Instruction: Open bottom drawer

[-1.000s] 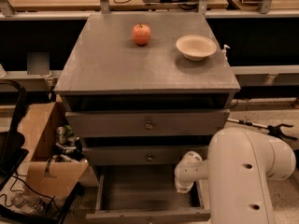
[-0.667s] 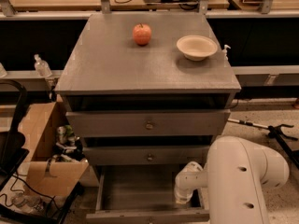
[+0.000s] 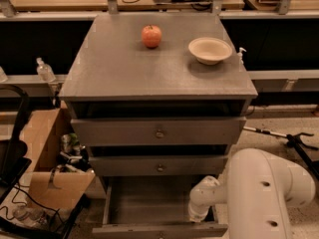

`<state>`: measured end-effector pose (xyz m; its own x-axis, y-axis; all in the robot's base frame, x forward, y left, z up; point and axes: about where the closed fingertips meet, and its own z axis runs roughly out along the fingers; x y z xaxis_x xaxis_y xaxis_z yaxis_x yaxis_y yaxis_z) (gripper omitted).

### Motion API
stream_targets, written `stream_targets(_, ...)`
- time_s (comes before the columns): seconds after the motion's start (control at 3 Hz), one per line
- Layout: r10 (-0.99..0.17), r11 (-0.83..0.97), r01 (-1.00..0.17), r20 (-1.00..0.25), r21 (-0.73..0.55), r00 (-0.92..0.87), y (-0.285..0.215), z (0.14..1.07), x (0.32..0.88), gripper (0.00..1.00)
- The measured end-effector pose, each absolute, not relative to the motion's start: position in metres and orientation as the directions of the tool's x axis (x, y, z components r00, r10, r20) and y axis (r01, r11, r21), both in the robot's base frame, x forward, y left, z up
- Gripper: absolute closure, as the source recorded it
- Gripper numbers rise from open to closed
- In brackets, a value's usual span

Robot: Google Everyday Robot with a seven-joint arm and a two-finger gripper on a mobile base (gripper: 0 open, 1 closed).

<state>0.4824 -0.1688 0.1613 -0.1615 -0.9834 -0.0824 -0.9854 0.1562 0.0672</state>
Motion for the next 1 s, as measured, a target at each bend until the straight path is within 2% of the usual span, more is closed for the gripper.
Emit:
stream_targets(0.33, -0.978, 0.187, -0.977, -0.075, 0.1, -0.195, -0.1719, 0.1607, 0.4648, 1.0)
stream_targets(1.0, -0.978, 0.187, -0.977, -0.075, 0.1, -0.195, -0.1703, 0.1608, 0.4716, 1.0)
